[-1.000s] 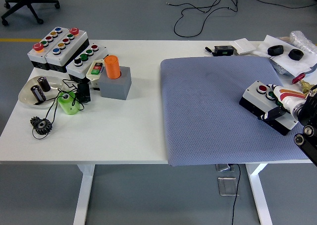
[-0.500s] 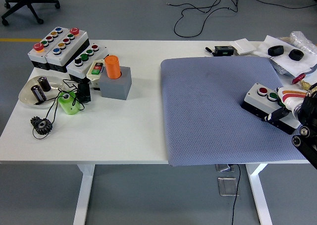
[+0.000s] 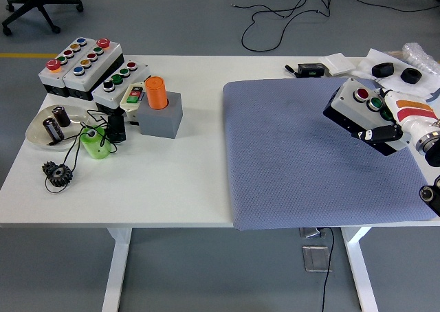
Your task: Pick up the button,place it on the desk,press the button,press the button
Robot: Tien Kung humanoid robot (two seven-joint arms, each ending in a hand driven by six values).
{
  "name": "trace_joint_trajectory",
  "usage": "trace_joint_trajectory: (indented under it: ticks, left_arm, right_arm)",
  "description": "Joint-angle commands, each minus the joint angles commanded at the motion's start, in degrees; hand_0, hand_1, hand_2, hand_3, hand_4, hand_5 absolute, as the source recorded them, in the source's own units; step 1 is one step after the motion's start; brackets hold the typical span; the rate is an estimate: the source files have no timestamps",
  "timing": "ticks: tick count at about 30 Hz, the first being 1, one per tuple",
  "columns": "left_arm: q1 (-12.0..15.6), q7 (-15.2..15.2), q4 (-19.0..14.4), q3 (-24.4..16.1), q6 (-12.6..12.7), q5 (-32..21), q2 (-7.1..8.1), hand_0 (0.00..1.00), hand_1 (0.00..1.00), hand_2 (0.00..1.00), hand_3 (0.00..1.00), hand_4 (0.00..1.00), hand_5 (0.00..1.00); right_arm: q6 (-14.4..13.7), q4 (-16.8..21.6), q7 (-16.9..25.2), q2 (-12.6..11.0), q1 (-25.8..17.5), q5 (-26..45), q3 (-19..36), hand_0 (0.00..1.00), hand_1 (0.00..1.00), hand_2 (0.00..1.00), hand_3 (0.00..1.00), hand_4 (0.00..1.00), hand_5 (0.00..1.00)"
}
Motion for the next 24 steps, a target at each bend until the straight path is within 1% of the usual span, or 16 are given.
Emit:
trace_joint_trajectory:
  ticks: [2, 3, 6, 8, 10, 11, 14, 18, 22, 24]
  left_arm:
    - [-0.1, 0.0, 0.0, -0.2, 0.0, 0.1, -0.01, 0.601, 0.52, 0.485, 0.469, 0.283, 0.975]
    - [-0.2, 0.0, 0.0, -0.3, 0.1, 0.2, 0.01, 0.601, 0.52, 0.485, 0.469, 0.283, 0.975]
    - [-0.4, 0.0, 0.0, -0.6, 0.1, 0.3, 0.07, 0.601, 0.518, 0.484, 0.47, 0.283, 0.975]
    - [-0.4, 0.0, 0.0, -0.7, 0.1, 0.4, 0.08, 0.601, 0.518, 0.484, 0.47, 0.283, 0.975]
    - [-0.5, 0.0, 0.0, -0.8, 0.1, 0.4, 0.1, 0.601, 0.518, 0.484, 0.47, 0.283, 0.975]
    - [-0.5, 0.0, 0.0, -0.9, 0.1, 0.4, 0.1, 0.601, 0.517, 0.482, 0.469, 0.282, 0.975]
    - [-0.6, 0.0, 0.0, -0.8, 0.1, 0.5, 0.12, 0.601, 0.517, 0.482, 0.469, 0.282, 0.975]
    - [-0.6, 0.0, 0.0, -0.9, 0.1, 0.5, 0.12, 0.601, 0.516, 0.482, 0.469, 0.283, 0.976]
    - [-0.6, 0.0, 0.0, -0.8, 0.1, 0.5, 0.12, 0.601, 0.516, 0.482, 0.469, 0.283, 0.976]
    - [-0.6, 0.0, 0.0, -0.8, 0.1, 0.5, 0.15, 0.601, 0.516, 0.481, 0.469, 0.282, 0.975]
  right_arm:
    - [0.9, 0.4, 3.9, -0.8, 0.4, 1.3, -0.4, 0.105, 0.005, 0.131, 0.327, 0.546, 0.195]
    - [1.9, 0.7, 5.6, -1.3, 0.7, 1.6, -0.7, 0.105, 0.005, 0.131, 0.327, 0.546, 0.195]
    - [4.2, 1.6, 11.6, -2.3, 1.5, -0.1, -2.1, 0.092, 0.002, 0.12, 0.321, 0.533, 0.214]
    - [4.9, 2.0, 14.5, -2.7, 1.9, -1.3, -2.9, 0.092, 0.002, 0.12, 0.321, 0.533, 0.214]
    - [5.1, 2.7, 17.9, -3.2, 2.8, -3.1, -5.0, 0.092, 0.002, 0.12, 0.321, 0.533, 0.214]
    - [5.1, 2.7, 18.6, -3.3, 2.9, -3.4, -5.4, 0.098, 0.002, 0.123, 0.332, 0.525, 0.225]
    - [4.8, 3.7, 21.1, -3.6, 4.3, -5.6, -9.4, 0.098, 0.002, 0.123, 0.332, 0.525, 0.225]
    - [5.0, 4.4, 22.0, -3.3, 4.9, -7.1, -12.3, 0.103, 0.004, 0.129, 0.35, 0.531, 0.211]
    - [4.8, 4.2, 22.9, -3.0, 5.7, -7.0, -14.8, 0.103, 0.004, 0.129, 0.35, 0.531, 0.211]
    - [4.8, 4.1, 22.9, -2.9, 6.0, -7.0, -15.7, 0.115, 0.008, 0.136, 0.364, 0.536, 0.196]
